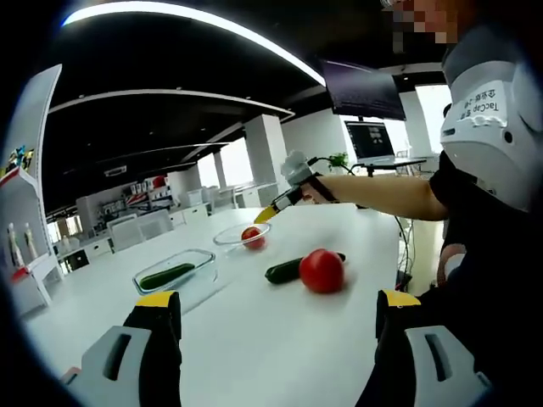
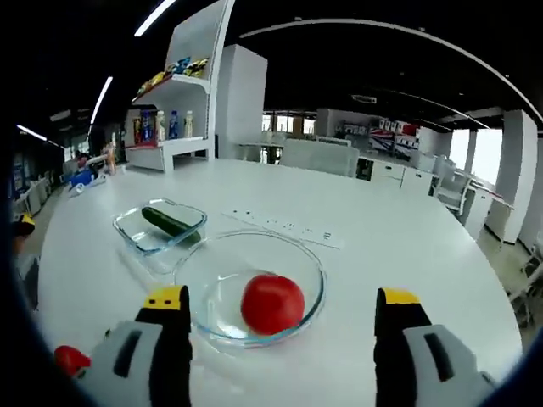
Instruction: Sort the scattered tomatoes and cucumbers on the table and place them into their respective storage containers
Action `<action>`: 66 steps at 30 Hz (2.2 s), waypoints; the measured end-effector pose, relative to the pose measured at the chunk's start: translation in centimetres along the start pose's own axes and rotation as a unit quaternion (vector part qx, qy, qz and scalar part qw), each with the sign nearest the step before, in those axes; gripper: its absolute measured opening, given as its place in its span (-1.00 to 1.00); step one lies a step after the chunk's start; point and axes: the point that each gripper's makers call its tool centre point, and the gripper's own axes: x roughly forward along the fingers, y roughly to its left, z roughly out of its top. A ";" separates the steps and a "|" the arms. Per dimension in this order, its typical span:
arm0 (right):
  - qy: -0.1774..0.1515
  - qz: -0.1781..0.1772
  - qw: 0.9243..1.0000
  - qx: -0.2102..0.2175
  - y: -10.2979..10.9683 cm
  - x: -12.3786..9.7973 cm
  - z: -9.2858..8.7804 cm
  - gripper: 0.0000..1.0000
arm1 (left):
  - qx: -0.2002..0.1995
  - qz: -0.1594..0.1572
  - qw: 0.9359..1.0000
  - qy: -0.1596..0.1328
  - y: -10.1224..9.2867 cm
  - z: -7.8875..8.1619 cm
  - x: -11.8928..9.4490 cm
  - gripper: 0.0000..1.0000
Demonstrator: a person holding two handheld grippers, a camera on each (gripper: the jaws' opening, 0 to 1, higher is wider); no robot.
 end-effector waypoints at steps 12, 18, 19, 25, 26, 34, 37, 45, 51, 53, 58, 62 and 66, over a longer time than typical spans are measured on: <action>-0.025 0.013 0.999 -0.016 1.5 -7.5 -0.2 0.94 | 0.003 -0.006 1.000 -0.001 -0.3 0.3 0.7 0.90; -0.054 0.037 0.998 -0.022 4.0 -12.2 1.0 0.94 | -0.003 -0.007 1.000 0.002 -0.5 -0.1 0.7 0.90; -0.056 0.041 0.997 -0.024 4.4 -12.9 0.9 0.94 | -0.004 -0.006 1.000 0.003 -0.4 -0.1 0.7 0.90; -0.047 0.054 0.995 -0.067 6.4 -16.4 -0.2 0.94 | -0.003 -0.007 1.000 0.004 -0.3 0.0 0.8 0.90; -0.045 0.056 0.995 -0.071 6.8 -16.9 -0.5 0.94 | -0.002 -0.008 1.000 0.004 -0.3 0.0 0.8 0.90; -0.020 0.073 0.994 -0.074 9.3 -19.1 -3.3 0.94 | -0.002 -0.013 1.000 0.006 -0.4 -0.1 1.4 0.90; 0.001 0.087 0.993 -0.079 10.4 -19.3 -4.7 0.94 | -0.003 -0.015 1.000 0.007 -0.5 -0.3 1.5 0.90; 0.008 0.089 0.992 -0.091 11.5 -20.1 -5.7 0.94 | -0.002 -0.015 1.000 0.007 -0.7 -0.3 1.4 0.90; 0.002 0.099 0.991 -0.086 12.0 -20.5 -5.3 0.94 | 0.004 -0.018 1.000 0.001 -0.8 -0.1 1.5 0.90; 0.004 0.099 0.991 -0.088 12.2 -20.4 -5.4 0.94 | 0.009 -0.019 1.000 -0.002 -0.9 0.0 1.6 0.90; 0.011 0.096 0.990 -0.101 12.4 -20.4 -5.8 0.94 | 0.036 -0.028 0.999 -0.020 -1.0 0.8 1.8 0.73; 0.009 0.098 0.990 -0.100 12.7 -20.5 -5.7 0.94 | 0.045 -0.035 0.998 -0.032 -1.0 1.5 2.1 0.73; 0.009 0.096 0.991 -0.097 12.6 -20.7 -5.8 0.94 | 0.048 -0.038 0.998 -0.030 -1.1 1.4 2.3 0.73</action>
